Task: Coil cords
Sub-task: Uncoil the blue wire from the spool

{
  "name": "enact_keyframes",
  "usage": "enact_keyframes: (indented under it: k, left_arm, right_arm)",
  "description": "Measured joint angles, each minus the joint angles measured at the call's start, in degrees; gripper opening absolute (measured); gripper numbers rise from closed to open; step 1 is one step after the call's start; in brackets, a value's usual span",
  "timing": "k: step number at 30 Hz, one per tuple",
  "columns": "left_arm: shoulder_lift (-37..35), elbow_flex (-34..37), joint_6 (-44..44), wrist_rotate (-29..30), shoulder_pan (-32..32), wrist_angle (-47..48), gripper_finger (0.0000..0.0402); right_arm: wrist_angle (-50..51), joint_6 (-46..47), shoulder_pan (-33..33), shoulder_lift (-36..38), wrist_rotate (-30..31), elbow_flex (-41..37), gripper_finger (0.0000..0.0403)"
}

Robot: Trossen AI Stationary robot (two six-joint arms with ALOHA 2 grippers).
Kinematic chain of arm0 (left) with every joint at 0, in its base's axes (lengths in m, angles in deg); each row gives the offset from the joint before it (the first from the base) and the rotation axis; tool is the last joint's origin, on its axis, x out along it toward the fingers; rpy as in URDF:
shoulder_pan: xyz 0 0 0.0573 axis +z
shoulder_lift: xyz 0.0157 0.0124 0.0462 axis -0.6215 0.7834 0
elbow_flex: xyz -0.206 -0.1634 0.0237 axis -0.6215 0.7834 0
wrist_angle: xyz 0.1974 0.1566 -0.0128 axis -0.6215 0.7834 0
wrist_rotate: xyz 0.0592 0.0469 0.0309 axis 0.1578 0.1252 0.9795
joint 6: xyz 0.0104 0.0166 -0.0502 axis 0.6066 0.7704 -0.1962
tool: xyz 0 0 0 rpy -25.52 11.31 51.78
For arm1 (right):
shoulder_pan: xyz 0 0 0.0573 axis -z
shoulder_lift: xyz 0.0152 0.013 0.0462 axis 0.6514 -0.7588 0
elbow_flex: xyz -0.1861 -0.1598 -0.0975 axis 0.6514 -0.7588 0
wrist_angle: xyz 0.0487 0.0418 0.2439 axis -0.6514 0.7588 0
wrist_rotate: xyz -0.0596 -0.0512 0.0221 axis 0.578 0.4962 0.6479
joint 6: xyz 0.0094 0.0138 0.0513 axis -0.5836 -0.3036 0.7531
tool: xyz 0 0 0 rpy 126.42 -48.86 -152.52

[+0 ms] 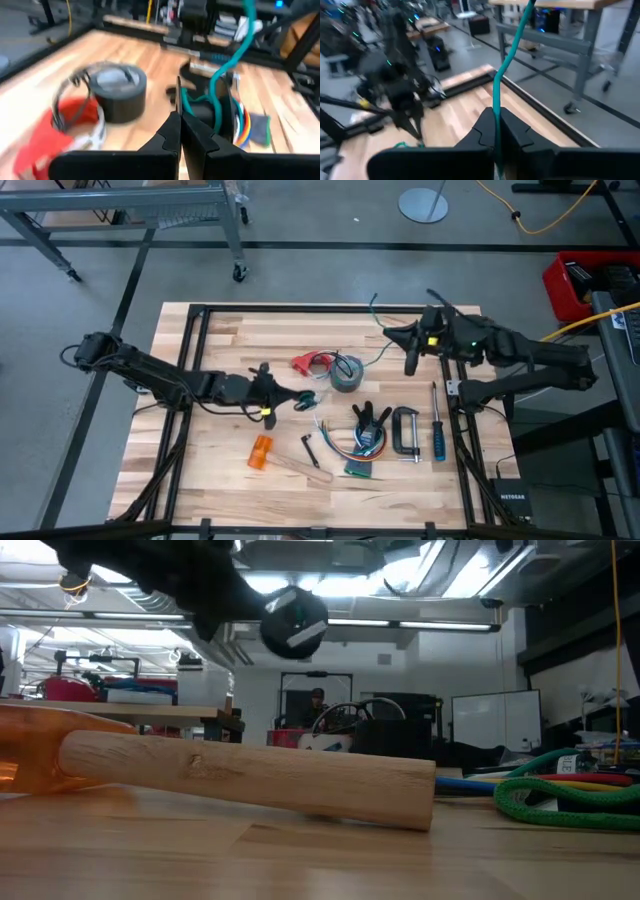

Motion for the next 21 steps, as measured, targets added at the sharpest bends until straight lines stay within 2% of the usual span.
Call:
enact_keyframes:
  k: [3, 10, 16, 21]
  left_arm:
    - [0.0, 0.0, -2.9, 1.5, 0.3, 4.3, 0.0]
    - [0.6, 0.0, -9.3, 16.3, 3.3, 6.3, 0.0]
    - [0.6, 0.0, -12.7, 20.1, 8.3, 4.8, 0.0]
    - [0.6, 0.0, -15.1, 24.5, 12.1, 1.2, 0.0]
  right_arm:
    - [-3.7, 0.1, -0.1, -0.1, -3.1, 0.0, 0.0007]
    - [-11.9, 3.8, -0.1, -2.3, -12.1, 0.0, 0.0007]
    - [-16.4, 7.4, -0.1, -4.4, -16.7, 0.0, 0.0007]
    - [-17.2, 10.1, -0.1, -6.6, -22.9, 0.0, 0.0007]
